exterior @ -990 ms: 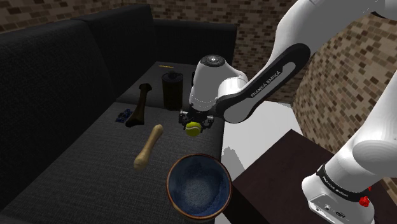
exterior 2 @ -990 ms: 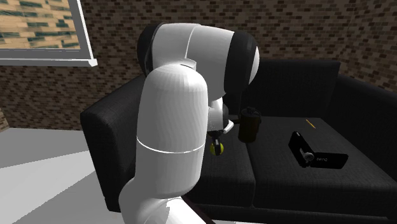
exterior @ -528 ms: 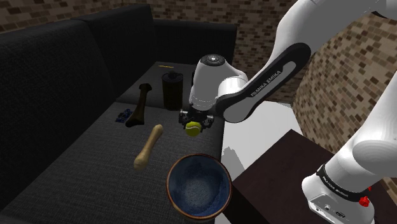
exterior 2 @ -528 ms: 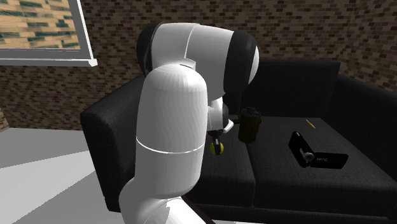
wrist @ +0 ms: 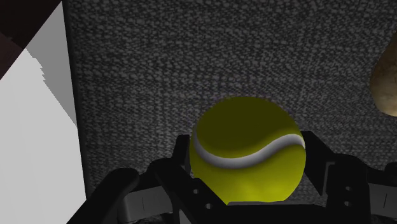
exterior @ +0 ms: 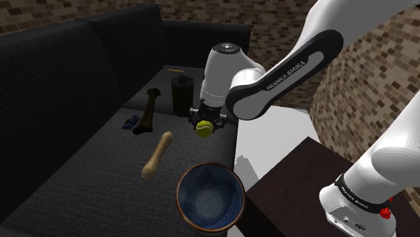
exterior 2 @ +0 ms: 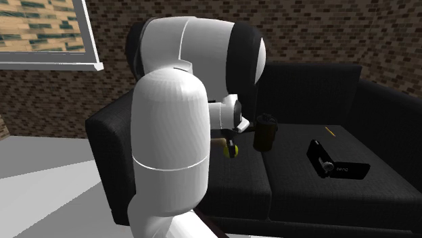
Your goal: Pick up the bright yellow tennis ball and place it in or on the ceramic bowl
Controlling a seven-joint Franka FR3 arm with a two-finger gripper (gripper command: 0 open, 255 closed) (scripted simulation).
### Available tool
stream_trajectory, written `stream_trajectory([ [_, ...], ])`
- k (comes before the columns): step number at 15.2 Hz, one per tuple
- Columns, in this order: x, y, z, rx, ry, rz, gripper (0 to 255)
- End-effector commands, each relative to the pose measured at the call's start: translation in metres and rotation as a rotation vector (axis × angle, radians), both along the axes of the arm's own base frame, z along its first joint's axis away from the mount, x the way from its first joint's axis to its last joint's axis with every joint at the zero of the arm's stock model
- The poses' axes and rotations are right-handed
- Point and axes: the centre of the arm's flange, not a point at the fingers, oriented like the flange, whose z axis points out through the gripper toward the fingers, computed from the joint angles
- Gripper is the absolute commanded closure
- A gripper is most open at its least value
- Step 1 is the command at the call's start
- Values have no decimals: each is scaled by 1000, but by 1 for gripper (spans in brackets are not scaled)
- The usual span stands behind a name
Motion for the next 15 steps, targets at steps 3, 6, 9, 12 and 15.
stream_trajectory([
  [3, -1, 1, 22, 0, 0, 0, 255],
  [6, -1, 1, 38, 0, 0, 0, 255],
  [9, -1, 1, 54, 0, 0, 0, 255],
  [12, -1, 1, 69, 0, 0, 0, 255],
  [15, -1, 1, 85, 0, 0, 0, 255],
])
